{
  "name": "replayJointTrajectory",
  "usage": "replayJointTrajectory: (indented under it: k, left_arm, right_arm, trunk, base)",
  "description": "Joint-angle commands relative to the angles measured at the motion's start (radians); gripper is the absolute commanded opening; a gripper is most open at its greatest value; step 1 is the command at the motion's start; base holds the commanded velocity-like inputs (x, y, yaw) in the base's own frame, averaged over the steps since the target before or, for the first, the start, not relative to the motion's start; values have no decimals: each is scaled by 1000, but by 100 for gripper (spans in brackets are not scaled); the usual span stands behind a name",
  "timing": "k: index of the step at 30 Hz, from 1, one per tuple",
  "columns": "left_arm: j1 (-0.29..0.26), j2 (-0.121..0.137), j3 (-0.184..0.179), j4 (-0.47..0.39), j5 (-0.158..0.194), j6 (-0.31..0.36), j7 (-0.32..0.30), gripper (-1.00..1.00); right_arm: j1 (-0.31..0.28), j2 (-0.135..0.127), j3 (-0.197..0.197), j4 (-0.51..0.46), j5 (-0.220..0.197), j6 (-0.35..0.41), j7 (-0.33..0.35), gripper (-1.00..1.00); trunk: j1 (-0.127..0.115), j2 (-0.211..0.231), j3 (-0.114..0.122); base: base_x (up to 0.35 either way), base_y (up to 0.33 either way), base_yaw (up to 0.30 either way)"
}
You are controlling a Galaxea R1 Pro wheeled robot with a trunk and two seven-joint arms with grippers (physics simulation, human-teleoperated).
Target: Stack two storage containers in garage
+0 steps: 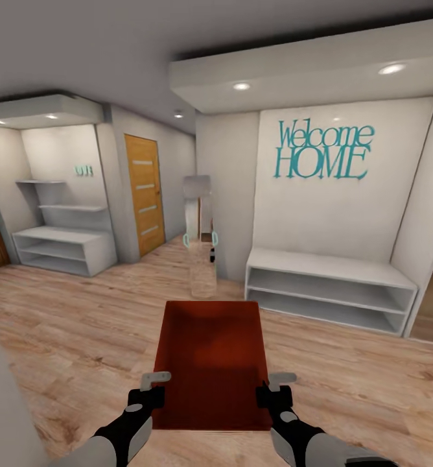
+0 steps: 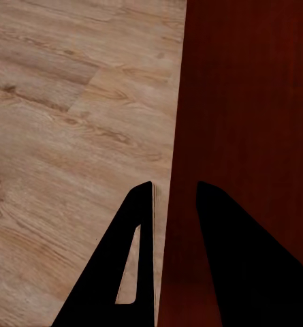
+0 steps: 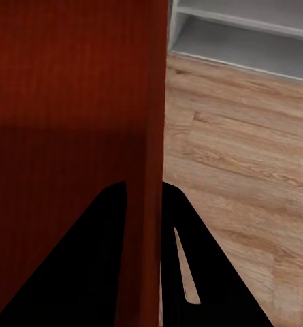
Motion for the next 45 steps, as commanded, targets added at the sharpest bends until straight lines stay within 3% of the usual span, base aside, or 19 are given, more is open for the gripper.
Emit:
replayJointTrajectory:
  k: [1,15,45]
  left_arm:
    - [-1,0,12,4,5,-5,18,-100]
    - [-1,0,12,4,4,-5,18,-100]
    - [-1,0,12,4,4,-5,18,-100]
  right_arm:
    - [-1,0,-28,-3,14,-3,-8,-100]
    - [-1,0,-28,-2,14,-3,-8,-100]
    - [-1,0,-28,-3,12,-3,-8,-100]
  trunk:
    - [1,-1,-1]
    - [1,-1,5]
    - [1,-1,5]
  base:
    - [322,0,265]
    - [322,0,240]
    - [322,0,4]
